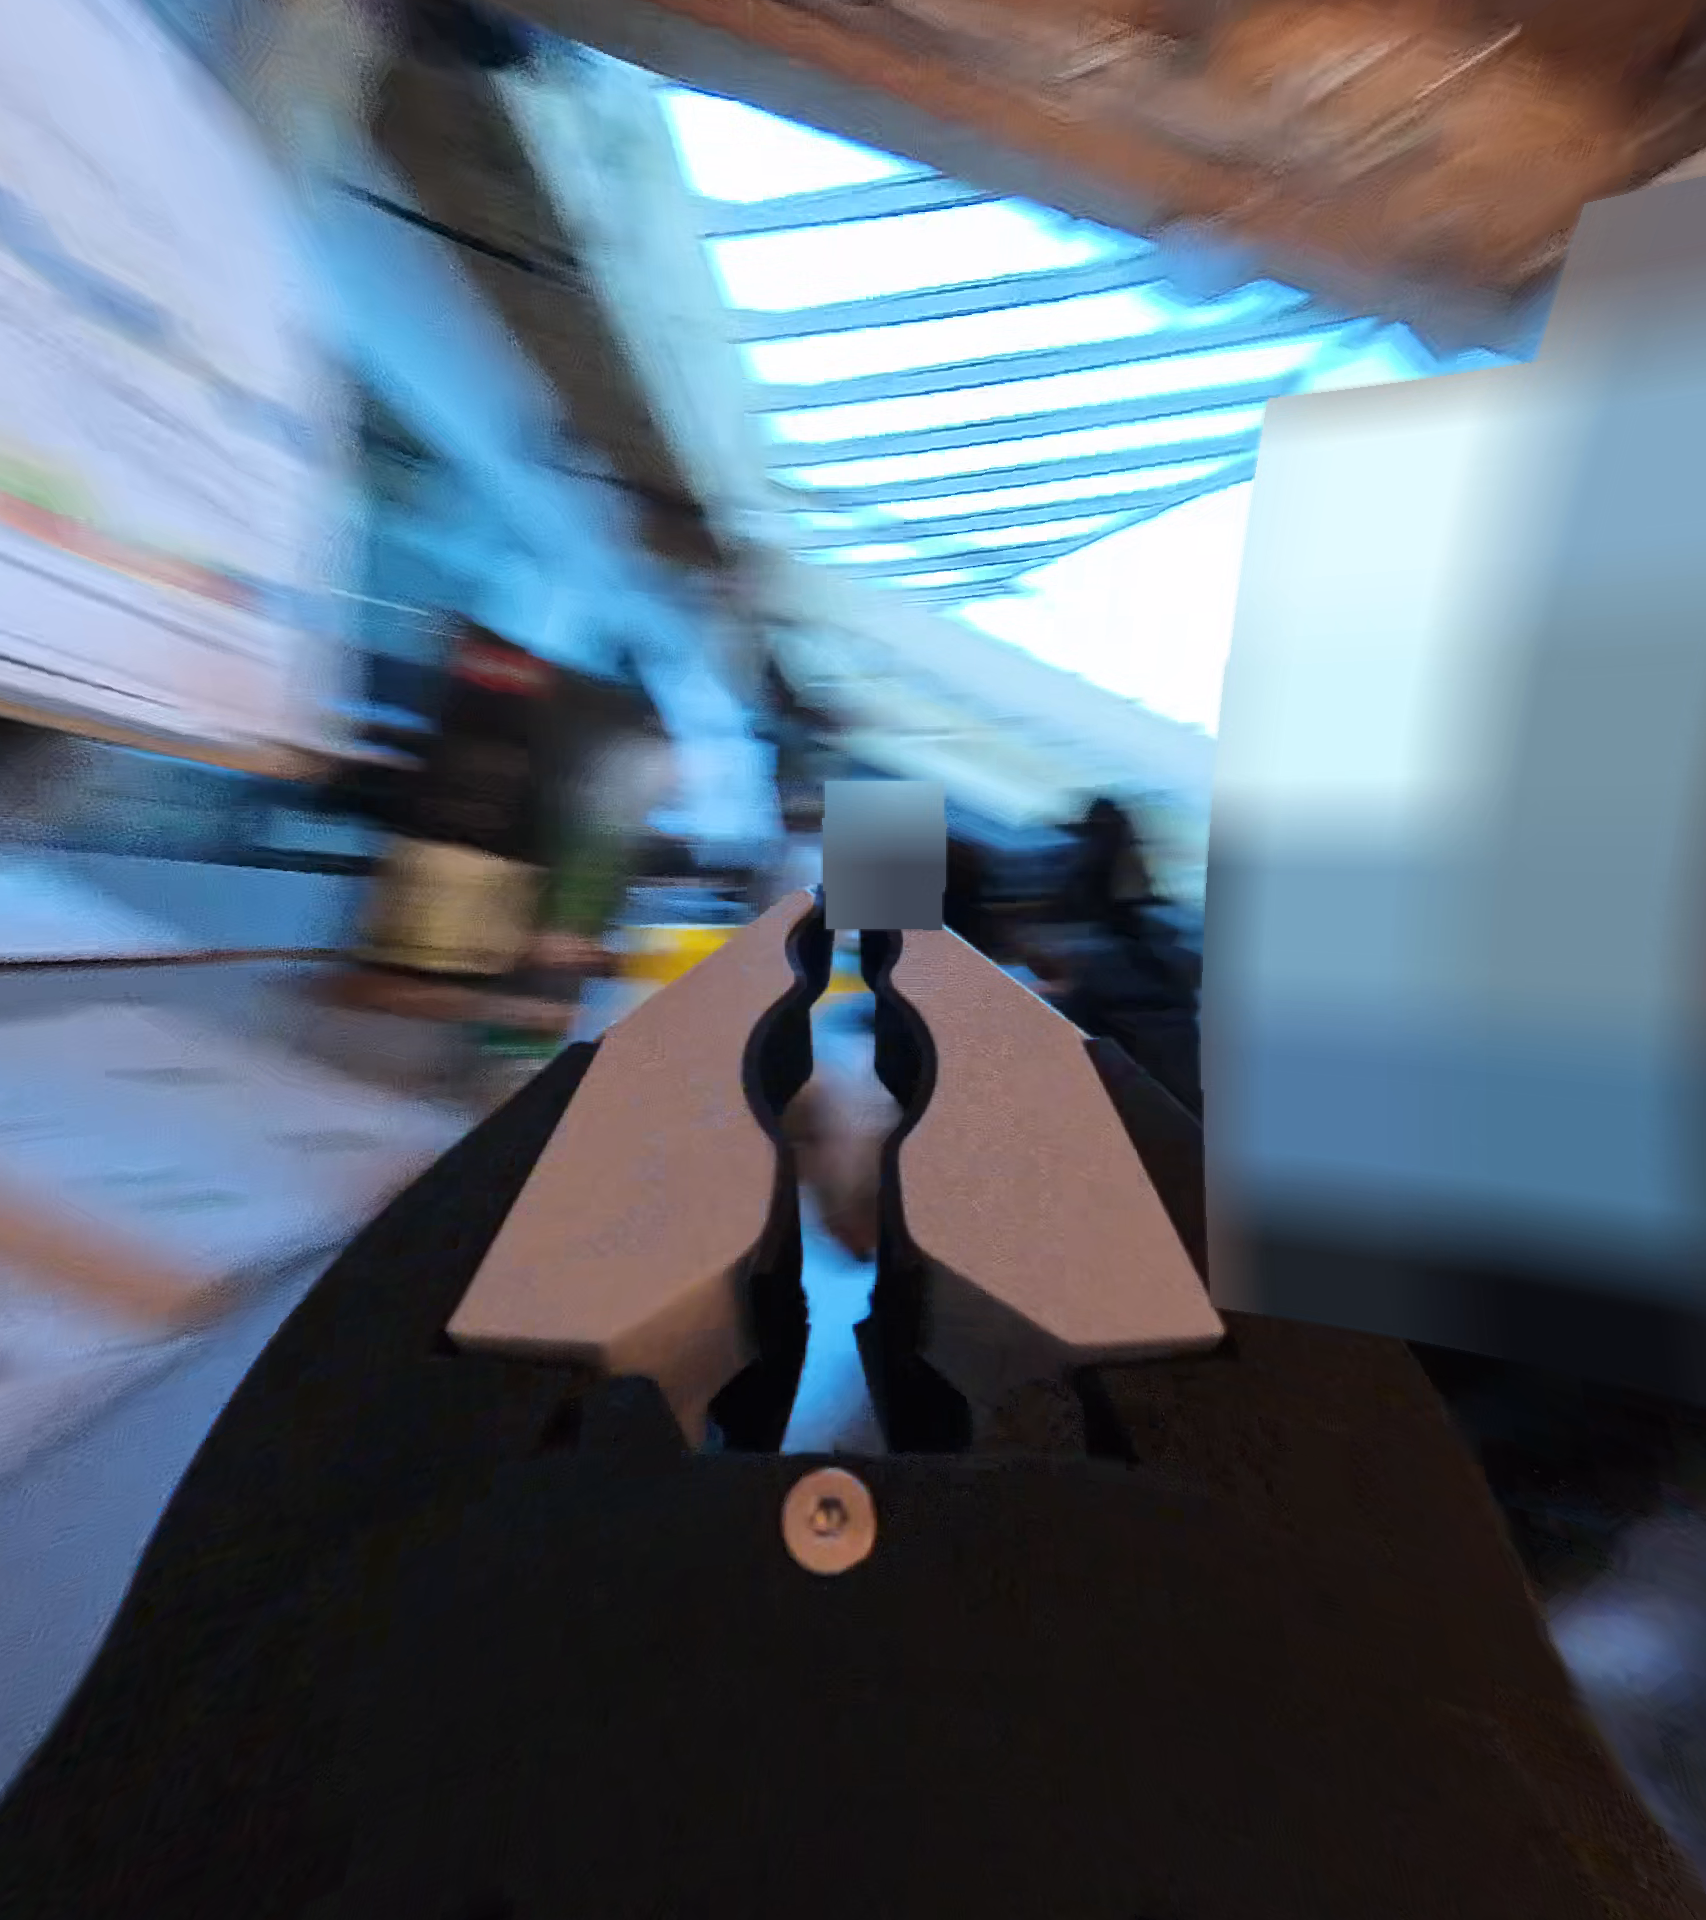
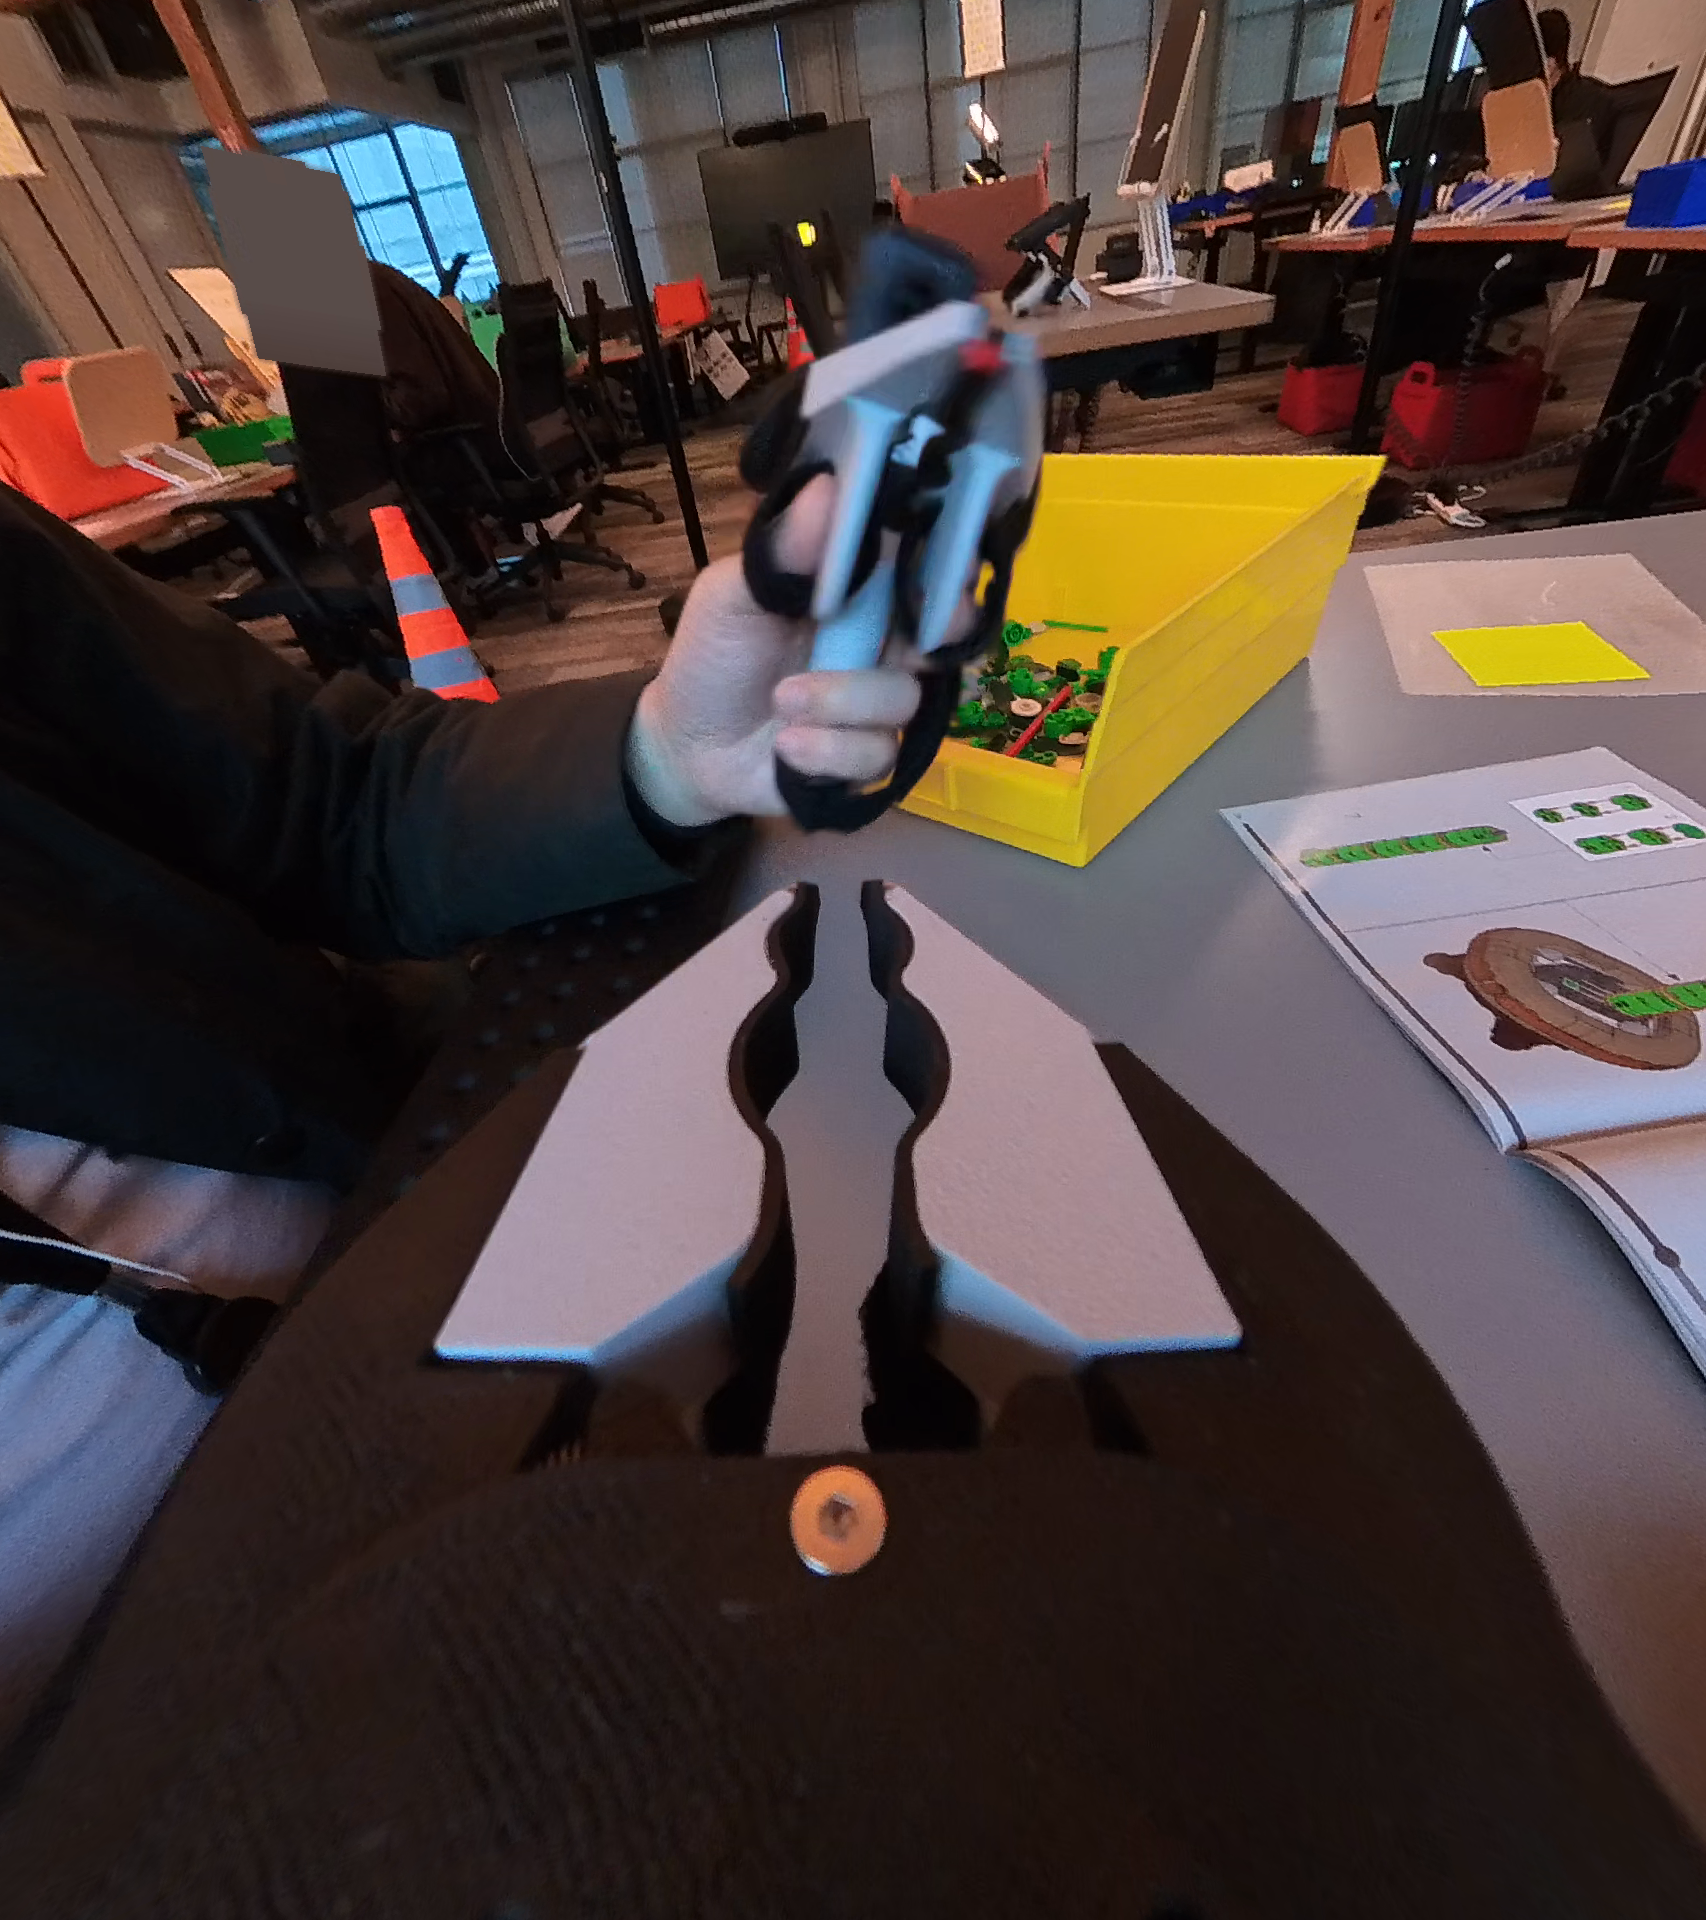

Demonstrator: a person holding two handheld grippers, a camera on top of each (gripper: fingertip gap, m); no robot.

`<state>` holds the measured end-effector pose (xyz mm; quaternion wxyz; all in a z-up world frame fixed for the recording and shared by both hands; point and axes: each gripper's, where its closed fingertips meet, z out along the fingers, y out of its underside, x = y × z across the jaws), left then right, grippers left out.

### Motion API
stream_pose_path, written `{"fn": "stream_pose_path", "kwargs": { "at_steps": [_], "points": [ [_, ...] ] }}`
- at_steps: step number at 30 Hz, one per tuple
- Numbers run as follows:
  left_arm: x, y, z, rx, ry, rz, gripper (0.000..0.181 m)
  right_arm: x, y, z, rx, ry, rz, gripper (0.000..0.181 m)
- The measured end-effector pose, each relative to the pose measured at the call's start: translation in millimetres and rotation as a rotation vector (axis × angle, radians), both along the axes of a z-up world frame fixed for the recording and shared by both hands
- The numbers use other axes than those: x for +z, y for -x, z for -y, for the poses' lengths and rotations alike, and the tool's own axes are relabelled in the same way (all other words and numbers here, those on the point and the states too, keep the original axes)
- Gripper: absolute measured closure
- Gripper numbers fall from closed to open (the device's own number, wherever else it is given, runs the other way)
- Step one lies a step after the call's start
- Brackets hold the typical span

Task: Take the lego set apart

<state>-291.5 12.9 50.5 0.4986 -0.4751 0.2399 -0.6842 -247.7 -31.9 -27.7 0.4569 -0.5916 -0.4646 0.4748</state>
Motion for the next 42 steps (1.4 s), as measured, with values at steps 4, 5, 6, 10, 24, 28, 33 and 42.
{"fn": "stream_pose_path", "kwargs": {
  "at_steps": [4, 5, 6, 10, 24, 28, 33, 42],
  "points": [
    [-2.8, 106.8, -62.8, 1.126, -0.226, -0.417, 0.18, -7.1, 2.6, 0.1, -0.002, -0.012, 0.043, 0.173],
    [1.6, 134.9, -64.1, 1.316, -0.24, -0.463, 0.18, -9.3, 3.4, 0.3, -0.001, -0.013, 0.055, 0.173],
    [2.4, 154.7, -64.9, 1.438, -0.241, -0.512, 0.18, -11.6, 4.1, 0.6, 0.0, -0.016, 0.067, 0.173],
    [-38.0, 190.4, -92.0, 1.485, -0.033, -0.758, 0.179, -18.3, 6.4, 1.7, 0.006, -0.021, 0.104, 0.173],
    [-70.4, 207.2, -109.8, 1.399, 0.169, -0.808, 0.144, -34.0, -0.5, -12.4, -0.057, 0.022, 0.179, 0.173],
    [-19.9, 182.2, -90.3, 1.39, -0.071, -0.563, 0.141, -56.1, -11.8, -30.5, -0.147, 0.072, 0.282, 0.171],
    [-2.6, 115.0, -67.5, 1.242, -0.379, -0.564, 0.14, -102.4, -21.6, -33.3, -0.154, 0.083, 0.523, 0.164],
    [-40.7, 38.2, -57.4, 0.974, -0.508, -0.771, 0.138, -128.9, -17.0, -28.0, -0.129, 0.032, 0.672, 0.161]
  ]
}}
